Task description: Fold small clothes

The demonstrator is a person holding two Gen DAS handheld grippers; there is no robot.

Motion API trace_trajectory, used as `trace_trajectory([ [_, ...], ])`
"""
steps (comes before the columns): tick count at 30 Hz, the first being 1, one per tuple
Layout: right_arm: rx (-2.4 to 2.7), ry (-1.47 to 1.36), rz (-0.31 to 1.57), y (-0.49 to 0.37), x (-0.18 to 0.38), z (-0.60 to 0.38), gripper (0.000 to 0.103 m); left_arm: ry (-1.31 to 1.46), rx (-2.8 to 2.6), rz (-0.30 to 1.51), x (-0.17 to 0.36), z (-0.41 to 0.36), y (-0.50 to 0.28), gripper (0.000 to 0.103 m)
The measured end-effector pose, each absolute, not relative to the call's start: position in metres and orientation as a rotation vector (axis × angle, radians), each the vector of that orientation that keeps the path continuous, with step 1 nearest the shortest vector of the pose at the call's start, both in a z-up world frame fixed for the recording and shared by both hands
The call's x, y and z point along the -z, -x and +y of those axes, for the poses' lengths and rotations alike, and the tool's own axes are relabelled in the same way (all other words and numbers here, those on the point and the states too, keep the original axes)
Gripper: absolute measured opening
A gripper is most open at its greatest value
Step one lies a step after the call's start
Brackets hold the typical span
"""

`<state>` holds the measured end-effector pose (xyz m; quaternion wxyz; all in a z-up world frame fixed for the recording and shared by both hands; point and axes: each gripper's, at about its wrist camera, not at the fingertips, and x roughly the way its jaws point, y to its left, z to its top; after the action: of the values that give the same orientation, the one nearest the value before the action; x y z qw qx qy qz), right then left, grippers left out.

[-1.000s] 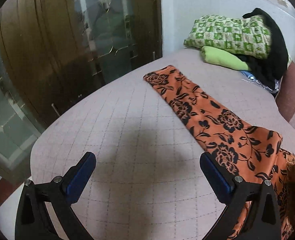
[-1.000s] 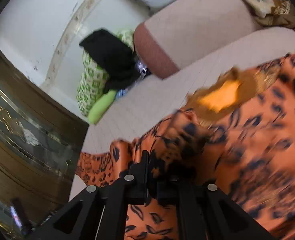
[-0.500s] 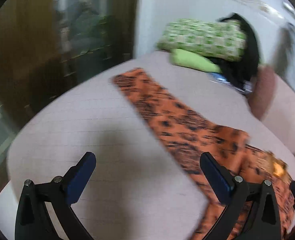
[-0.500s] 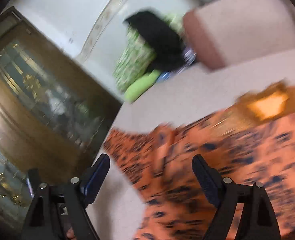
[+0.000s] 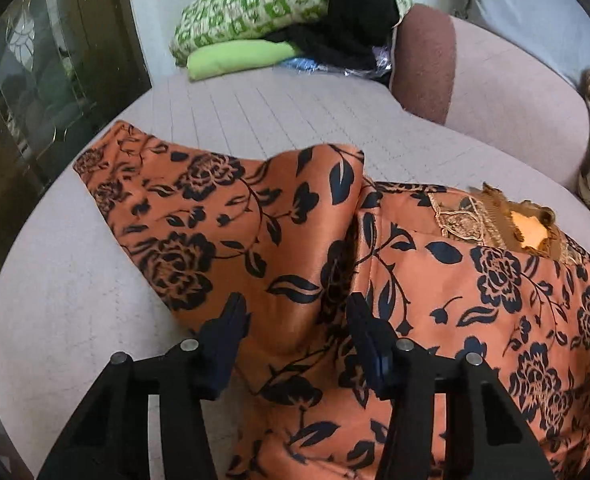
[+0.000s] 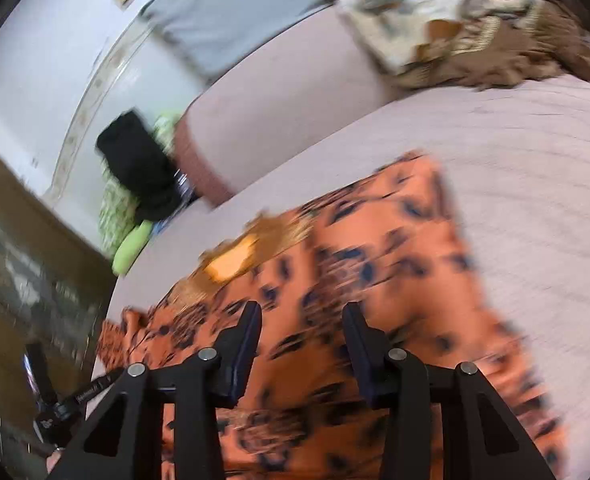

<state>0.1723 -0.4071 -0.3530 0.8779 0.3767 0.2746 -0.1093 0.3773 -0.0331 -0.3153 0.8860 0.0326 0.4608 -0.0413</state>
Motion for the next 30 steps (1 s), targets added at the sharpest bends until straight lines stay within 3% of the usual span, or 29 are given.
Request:
trace_trajectory([
  [6, 0.220, -0.909, 0.551, -0.172, 0.371, -0.447, 0.045, -0.155, 0.117, 0.990, 0.340, -0.064, -0.380, 0.053],
  [8, 0.191, -0.953, 0.662, -0.194, 0.394, -0.445, 0.041, -0.169, 0.110, 0.969, 0.339, -0.069, -0.378, 0.043],
  [10, 0.230, -0.888, 0.691, -0.202, 0.393, -0.437, 0.036, -0.178, 0.107, 0.958, 0.337, -0.071, -0.376, 0.024],
  [12, 0.220, -0.851, 0.724, -0.208, 0.381, -0.430, 0.037, -0.140, 0.114, 0.962, 0.331, -0.066, -0.376, 0.017],
  [15, 0.190, -0.835, 0.710, -0.210, 0.365, -0.414, 0.037, -0.040, 0.110, 0.966, 0.316, -0.046, -0.378, 0.016],
  [17, 0.132, -0.817, 0.693, -0.218, 0.352, -0.388, 0.037, 0.061, 0.063, 0.969, 0.304, -0.016, -0.379, 0.030],
  [19, 0.065, -0.797, 0.720, -0.234, 0.347, -0.359, 0.046, 0.152, -0.003, 0.939, 0.294, 0.019, -0.377, 0.067],
  [20, 0.023, -0.768, 0.739, -0.246, 0.342, -0.337, 0.067, 0.192, -0.065, 0.910, 0.287, 0.043, -0.375, 0.073],
  [21, 0.000, -0.747, 0.742, -0.253, 0.338, -0.323, 0.075, 0.217, -0.110, 0.880, 0.284, 0.058, -0.374, 0.074],
  [30, -0.275, -0.339, 0.860, -0.362, 0.304, -0.091, 0.075, 0.432, -0.547, 0.915, 0.298, 0.213, -0.340, 0.074],
])
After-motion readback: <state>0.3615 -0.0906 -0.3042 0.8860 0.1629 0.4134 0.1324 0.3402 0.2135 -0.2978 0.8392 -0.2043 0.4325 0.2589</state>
